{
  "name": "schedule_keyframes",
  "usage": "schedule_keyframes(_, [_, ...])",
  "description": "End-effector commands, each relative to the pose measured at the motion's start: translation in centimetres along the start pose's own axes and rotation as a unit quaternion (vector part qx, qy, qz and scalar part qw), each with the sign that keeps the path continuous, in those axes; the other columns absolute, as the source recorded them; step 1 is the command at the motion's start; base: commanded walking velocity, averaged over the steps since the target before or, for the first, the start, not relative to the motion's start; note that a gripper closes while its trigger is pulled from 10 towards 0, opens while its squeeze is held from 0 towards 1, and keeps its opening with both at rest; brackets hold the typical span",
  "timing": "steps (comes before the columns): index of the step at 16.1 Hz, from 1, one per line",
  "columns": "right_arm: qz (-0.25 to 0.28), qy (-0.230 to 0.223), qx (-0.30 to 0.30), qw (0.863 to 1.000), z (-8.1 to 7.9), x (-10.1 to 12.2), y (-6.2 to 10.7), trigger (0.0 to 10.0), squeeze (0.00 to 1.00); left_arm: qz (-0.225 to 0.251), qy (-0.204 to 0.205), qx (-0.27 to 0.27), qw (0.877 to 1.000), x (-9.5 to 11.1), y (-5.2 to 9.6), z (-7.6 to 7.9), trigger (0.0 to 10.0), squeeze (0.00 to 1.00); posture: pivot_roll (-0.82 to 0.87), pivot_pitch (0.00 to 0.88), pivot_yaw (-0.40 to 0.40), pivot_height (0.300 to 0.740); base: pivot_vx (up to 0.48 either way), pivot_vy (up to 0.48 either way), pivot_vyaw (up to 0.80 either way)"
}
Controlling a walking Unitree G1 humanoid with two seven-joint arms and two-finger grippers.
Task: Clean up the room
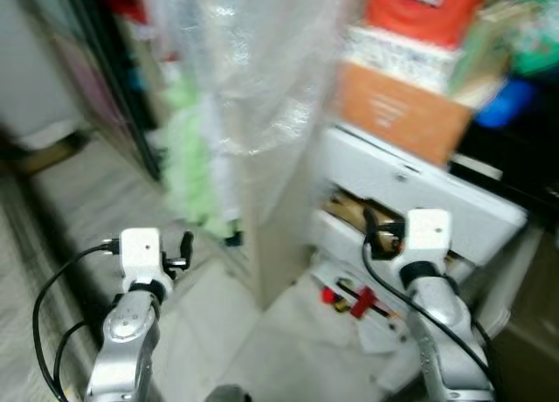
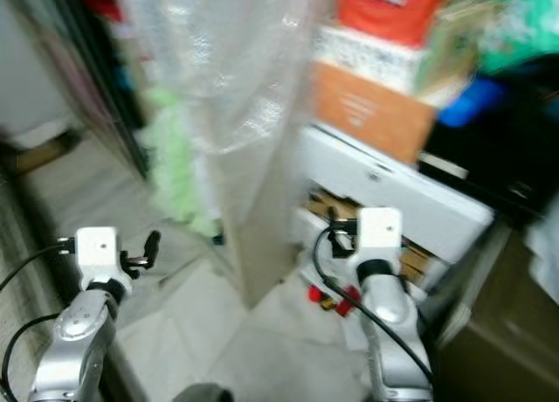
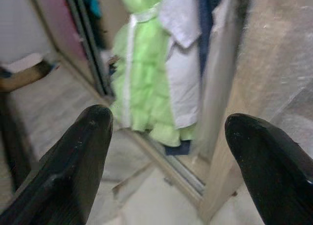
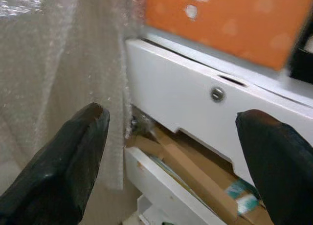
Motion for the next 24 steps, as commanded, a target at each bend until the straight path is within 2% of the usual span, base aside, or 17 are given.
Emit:
schedule_keyframes(1, [0.004, -0.008, 0.011, 1.000, -0.80, 0.23, -0.26, 10.0, 0.00, 0.007, -0.010, 0.009, 1.000, 0.52, -0.22, -0.57, 10.0, 0.00, 0.01, 0.000, -0.009, 0.740, 0.000, 0.000, 0.80])
schedule_keyframes(7, [0.010, -0.005, 0.013, 1.000, -0.98, 0.47, -0.30, 10.0, 0.00, 0.009, -0.015, 0.010, 1.000, 0.58, -0.37, -0.60, 10.0, 0.00, 0.01, 0.000, -0.007, 0.740, 0.000, 0.000, 0.13])
schedule_keyframes(24, [0.010, 0.001, 0.022, 1.000, -1.27, 0.47, -0.23, 10.0, 0.00, 0.008, -0.013, 0.008, 1.000, 0.55, -0.39, -0.34, 10.0, 0.00, 0.01, 0.000, -0.008, 0.740, 0.000, 0.000, 0.80])
Point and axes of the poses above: a point about 5 cm out from each wrist's last joint towards the gripper, its own y axis pointing back from the gripper into the wrist, its own x axis along the axis of the wrist's last joint, z = x × y, the point moved 6 cm from there along -y, pointing out of the wrist towards the gripper, and after that the axes turned 3 degrees about -y, right-handed, at the moved point
